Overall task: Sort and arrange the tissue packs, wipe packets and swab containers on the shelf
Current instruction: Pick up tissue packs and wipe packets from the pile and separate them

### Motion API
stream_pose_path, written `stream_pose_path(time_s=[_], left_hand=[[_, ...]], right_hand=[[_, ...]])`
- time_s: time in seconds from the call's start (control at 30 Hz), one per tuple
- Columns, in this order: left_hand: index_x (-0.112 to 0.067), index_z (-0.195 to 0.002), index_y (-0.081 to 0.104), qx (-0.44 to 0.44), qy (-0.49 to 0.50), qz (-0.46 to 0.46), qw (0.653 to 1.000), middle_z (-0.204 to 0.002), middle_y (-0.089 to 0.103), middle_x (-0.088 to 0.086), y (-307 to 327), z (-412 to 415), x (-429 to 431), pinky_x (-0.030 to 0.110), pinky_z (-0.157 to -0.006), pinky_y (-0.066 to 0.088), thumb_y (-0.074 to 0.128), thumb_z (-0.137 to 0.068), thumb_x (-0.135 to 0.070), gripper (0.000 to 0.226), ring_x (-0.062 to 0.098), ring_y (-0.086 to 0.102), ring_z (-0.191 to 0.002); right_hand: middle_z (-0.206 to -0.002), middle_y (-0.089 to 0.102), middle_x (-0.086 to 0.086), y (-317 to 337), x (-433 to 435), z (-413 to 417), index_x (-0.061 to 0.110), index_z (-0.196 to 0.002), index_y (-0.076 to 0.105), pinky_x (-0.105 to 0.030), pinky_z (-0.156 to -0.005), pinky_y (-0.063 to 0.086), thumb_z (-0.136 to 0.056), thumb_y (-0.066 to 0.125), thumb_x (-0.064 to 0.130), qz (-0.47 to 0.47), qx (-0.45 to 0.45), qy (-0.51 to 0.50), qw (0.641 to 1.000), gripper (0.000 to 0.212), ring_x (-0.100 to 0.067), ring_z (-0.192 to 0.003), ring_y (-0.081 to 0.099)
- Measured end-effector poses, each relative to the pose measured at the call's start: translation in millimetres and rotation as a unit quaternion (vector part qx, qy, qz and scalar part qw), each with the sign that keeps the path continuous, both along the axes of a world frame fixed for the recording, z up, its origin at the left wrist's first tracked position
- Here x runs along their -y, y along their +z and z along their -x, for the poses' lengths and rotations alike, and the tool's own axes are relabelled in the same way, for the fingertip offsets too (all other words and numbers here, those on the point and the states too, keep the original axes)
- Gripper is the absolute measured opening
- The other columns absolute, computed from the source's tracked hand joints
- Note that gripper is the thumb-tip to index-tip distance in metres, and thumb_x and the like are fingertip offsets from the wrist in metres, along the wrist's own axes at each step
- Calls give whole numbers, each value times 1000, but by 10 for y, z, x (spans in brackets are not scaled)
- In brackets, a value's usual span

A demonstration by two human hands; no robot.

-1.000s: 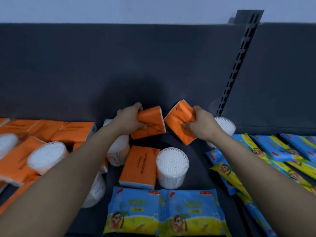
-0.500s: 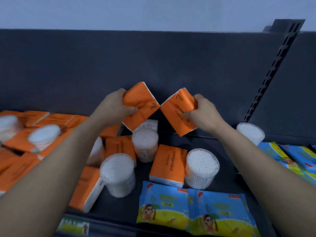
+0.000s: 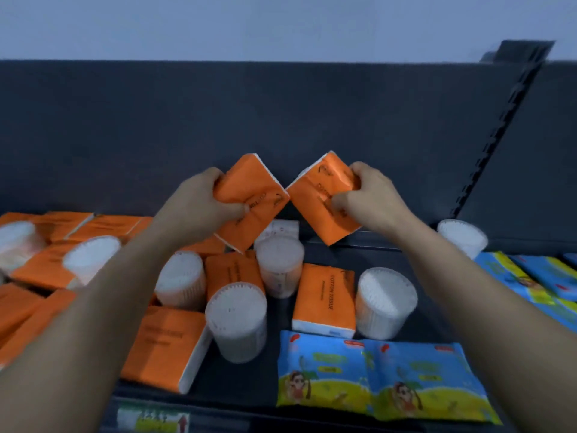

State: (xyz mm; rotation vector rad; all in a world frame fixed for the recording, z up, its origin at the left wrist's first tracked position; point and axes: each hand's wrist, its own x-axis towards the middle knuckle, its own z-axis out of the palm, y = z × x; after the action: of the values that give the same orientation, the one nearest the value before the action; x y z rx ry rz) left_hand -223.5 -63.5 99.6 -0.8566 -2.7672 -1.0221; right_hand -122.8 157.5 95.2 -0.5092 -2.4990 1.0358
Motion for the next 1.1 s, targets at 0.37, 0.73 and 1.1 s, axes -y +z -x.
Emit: stream_pose_path(time_s=[0.37,0.73,1.1], left_hand=[[-16,-93,53,15,-193,-89,977,-81,55,-6,123,-940,-1646,24,-57,36,72,-74,-43,38,7,51,-69],[-18,-96,57,80,-364,-101,922,-90,65,1,46,-3131,-3681,36,-71,50,72,-76,-39,33,16,62,-79],[-17,-95,57,86,-410,-27,908,-86,63,-1,-166,-4648,-5085,29,-63,46,75,-74,-36,34,15,61,-76]], right_hand=[[-68,47,10,-47,-1191,-1627,15,-86,50,-11,-48,32,-80,68,30,-27,-57,-231,971,24,-2,-59,43],[-74,57,-2,-189,-2593,-4283,9,-92,57,-28,-63,43,-73,72,19,-5,-58,-370,927,26,-20,-69,53],[-82,56,0,-346,-3773,-6125,14,-99,55,-29,-61,40,-77,71,21,33,-46,-448,892,27,-21,-78,54]])
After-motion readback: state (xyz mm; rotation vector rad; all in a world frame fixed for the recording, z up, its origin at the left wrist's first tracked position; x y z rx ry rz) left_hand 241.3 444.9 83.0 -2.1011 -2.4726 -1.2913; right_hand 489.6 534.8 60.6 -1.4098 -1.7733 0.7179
